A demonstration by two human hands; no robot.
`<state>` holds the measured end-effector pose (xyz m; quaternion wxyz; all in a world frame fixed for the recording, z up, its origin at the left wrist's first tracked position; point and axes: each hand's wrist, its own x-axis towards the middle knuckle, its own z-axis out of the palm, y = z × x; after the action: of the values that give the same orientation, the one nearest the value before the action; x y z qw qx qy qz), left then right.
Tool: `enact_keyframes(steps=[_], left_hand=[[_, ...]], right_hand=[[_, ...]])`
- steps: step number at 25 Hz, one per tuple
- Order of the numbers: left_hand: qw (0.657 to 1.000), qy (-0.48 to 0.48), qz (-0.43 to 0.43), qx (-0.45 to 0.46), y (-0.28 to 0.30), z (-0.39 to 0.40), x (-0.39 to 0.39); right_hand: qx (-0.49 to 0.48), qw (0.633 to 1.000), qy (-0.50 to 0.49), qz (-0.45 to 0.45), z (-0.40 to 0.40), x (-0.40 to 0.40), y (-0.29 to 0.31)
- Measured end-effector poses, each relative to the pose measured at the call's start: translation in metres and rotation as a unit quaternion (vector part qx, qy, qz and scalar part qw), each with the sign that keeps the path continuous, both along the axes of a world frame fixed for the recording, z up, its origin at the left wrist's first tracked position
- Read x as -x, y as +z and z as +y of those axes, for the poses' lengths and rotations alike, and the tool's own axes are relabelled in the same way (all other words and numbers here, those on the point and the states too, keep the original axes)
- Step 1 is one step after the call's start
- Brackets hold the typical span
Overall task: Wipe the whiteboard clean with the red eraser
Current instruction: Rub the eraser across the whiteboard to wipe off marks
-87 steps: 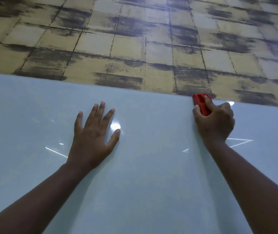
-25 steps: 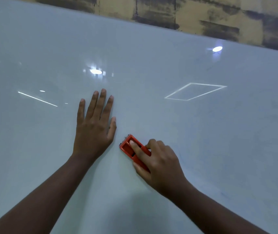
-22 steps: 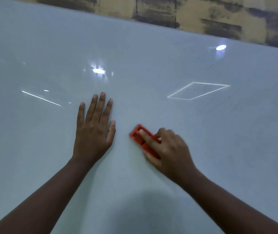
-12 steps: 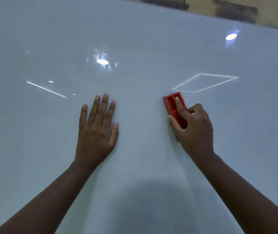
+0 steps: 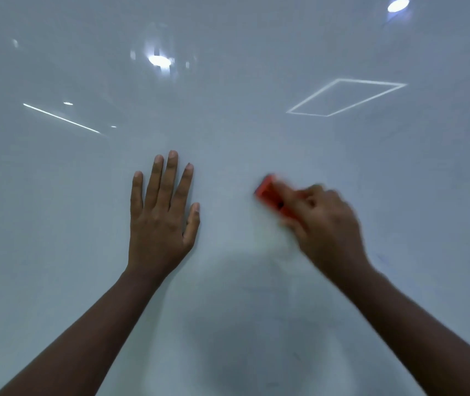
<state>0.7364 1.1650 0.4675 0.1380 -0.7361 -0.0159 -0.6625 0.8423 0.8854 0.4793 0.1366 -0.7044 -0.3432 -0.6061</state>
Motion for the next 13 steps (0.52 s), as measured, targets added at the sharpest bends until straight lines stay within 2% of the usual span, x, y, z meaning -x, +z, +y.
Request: enact_keyframes(steps=[3,5,8,13], left_hand=[[1.000,0.002,0.008,0.002,-0.026,0.002,0.002],[1.000,0.005,0.011,0.006,-0.040,0.001,0.002],[1.000,0.008,0.013,0.016,-0.058,-0.001,0.001],[0.999,0.005,0.016,0.030,-0.091,-0.003,0.001]], right_hand=[[-0.173,0.973,0.040,0.149,-0.033,-0.017,0.016],[-0.201,0.964,0.054,0.167,-0.029,-0.016,0.007],[-0.159,0.974,0.079,0.137,0.004,0.004,-0.036],[0.019,0.990,0.091,0.110,0.043,0.043,-0.165]])
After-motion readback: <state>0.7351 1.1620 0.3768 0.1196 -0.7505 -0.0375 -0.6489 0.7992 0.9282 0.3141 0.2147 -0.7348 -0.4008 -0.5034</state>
